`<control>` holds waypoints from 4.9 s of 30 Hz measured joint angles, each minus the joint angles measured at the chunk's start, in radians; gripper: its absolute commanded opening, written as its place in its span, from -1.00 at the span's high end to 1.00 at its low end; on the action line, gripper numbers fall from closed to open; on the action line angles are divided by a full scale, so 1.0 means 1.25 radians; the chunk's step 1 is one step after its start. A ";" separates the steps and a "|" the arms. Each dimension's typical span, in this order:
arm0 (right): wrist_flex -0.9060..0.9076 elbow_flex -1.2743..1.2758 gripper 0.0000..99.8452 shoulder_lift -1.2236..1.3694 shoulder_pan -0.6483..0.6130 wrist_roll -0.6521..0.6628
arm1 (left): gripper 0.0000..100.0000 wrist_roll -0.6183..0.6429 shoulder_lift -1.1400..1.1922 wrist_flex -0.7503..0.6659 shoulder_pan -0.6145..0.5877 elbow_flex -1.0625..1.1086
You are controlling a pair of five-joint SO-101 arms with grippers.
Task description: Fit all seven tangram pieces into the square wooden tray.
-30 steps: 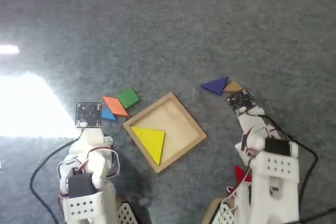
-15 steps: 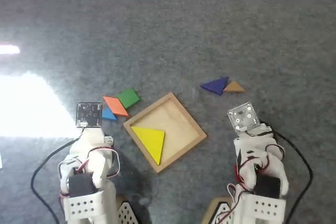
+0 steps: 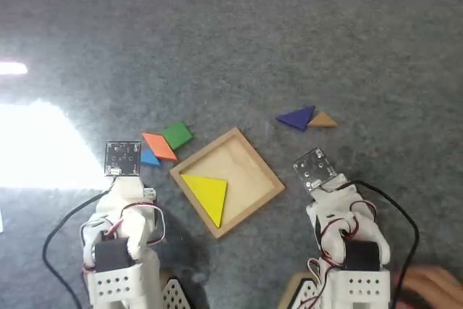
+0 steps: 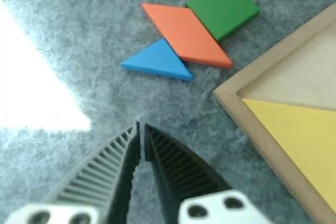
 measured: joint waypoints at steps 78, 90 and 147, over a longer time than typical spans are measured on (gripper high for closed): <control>-0.015 -0.368 0.77 0.190 -0.141 -0.137 | 0.97 0.000 0.000 0.000 0.001 0.000; -0.083 -0.945 0.76 1.162 -0.346 -0.477 | 0.97 0.000 0.000 0.000 0.001 0.000; -0.296 -1.439 0.50 1.920 -0.291 -1.029 | 0.97 0.000 0.000 0.000 0.001 0.000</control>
